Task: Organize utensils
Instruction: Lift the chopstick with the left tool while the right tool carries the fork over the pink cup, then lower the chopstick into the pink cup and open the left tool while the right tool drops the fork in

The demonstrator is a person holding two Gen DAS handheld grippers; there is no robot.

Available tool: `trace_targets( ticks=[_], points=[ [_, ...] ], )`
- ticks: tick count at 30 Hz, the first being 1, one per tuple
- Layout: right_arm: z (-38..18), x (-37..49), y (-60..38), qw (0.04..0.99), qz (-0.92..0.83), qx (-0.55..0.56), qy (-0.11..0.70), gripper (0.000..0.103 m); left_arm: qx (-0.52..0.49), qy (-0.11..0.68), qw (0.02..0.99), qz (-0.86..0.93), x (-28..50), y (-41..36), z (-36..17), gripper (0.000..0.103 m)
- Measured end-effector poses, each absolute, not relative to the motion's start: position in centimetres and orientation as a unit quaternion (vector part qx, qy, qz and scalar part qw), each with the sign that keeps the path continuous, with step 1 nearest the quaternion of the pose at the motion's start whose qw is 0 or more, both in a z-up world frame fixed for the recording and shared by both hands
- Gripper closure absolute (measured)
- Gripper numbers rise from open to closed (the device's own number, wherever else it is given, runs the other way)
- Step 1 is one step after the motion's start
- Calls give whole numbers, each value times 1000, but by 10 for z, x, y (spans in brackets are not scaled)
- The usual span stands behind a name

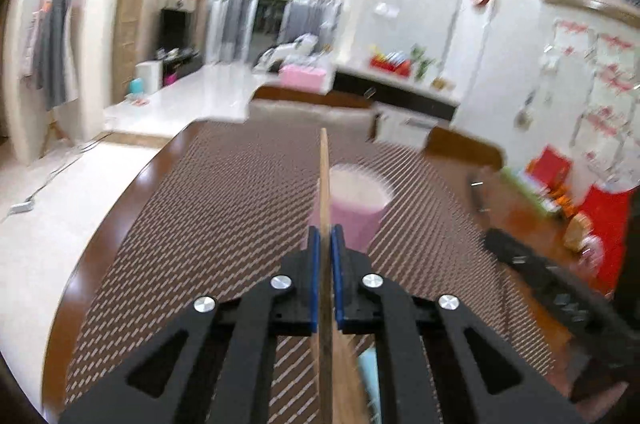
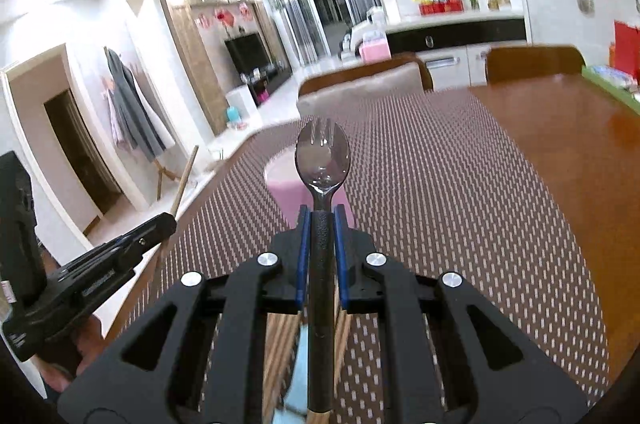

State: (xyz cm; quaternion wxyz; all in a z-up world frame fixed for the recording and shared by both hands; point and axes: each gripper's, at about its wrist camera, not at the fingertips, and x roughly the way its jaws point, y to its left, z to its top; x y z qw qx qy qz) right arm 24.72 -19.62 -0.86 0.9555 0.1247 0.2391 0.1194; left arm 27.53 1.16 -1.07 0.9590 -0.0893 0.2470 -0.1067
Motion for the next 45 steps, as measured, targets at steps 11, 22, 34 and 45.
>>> trace_targets(
  ticks=[11,22,34,45],
  points=[
    [17,335,-195,964,139,152,166,91,-111,138,975,-133,343,-4,30,97],
    [-1,415,-194,960,171,160,153,91,-115,54,983,-130,418,-18,30,96],
    [-23,444,-201,954,188,186,144,91,-105,-8,988,-116,447,-36,38,96],
    [-37,437,-193,954,203,164,148,91,-42,27,993,-103,449,-45,4,96]
  ],
)
